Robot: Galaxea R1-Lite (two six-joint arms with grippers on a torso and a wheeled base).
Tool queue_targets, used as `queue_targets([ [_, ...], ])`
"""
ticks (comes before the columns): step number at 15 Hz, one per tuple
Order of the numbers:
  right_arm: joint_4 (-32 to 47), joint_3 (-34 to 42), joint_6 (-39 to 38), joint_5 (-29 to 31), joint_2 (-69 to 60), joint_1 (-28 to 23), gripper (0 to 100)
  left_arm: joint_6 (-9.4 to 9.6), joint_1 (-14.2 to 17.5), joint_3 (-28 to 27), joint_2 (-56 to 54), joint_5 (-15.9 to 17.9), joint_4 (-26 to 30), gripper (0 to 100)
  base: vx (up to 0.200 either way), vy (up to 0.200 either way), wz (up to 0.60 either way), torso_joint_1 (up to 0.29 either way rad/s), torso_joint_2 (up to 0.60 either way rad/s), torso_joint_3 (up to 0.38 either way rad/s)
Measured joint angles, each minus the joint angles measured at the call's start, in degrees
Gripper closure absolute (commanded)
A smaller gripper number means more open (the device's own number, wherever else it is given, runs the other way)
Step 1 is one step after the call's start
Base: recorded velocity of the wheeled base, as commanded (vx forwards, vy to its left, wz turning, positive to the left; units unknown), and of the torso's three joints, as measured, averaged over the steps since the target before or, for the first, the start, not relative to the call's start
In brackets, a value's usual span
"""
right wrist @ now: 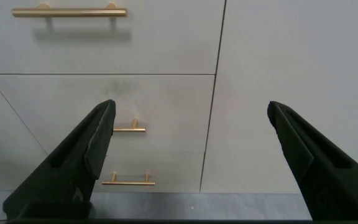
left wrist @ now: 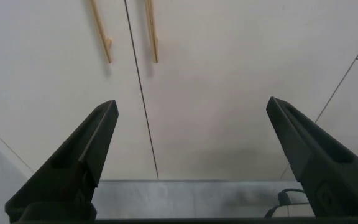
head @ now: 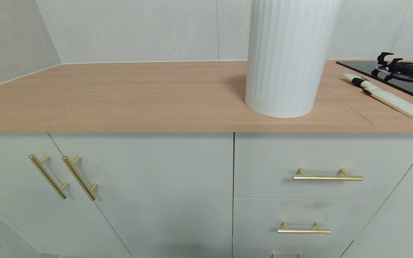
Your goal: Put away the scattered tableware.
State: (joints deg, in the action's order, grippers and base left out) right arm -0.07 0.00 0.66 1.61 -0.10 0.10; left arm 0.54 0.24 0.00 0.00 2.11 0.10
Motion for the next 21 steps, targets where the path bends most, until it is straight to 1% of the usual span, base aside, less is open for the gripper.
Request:
queue_targets([
  [2, 0.0, 0.0, 0.0, 0.0, 0.0, 0.0, 0, 0.00, 0.0, 0.0, 0.0, 0.0, 0.0, 0, 0.000, 0.000, -0.60, 0.005, 0.00, 0.007],
  [13, 0.0, 0.0, 0.0, 0.0, 0.0, 0.0, 0, 0.00, 0.0, 0.0, 0.0, 0.0, 0.0, 0, 0.000, 0.000, 0.00, 0.000, 0.00, 0.000],
  [19, 0.0, 0.0, -0.1, 0.0, 0.0, 0.0, 0, 0.09, 0.0, 0.0, 0.0, 0.0, 0.0, 0, 0.000, -0.200, 0.00, 0.006, 0.00, 0.002],
  [21, 0.0, 0.0, -0.1, 0.0, 0.0, 0.0, 0, 0.01, 0.0, 0.0, 0.0, 0.0, 0.0, 0, 0.000, 0.000, 0.00, 0.000, 0.00, 0.000],
])
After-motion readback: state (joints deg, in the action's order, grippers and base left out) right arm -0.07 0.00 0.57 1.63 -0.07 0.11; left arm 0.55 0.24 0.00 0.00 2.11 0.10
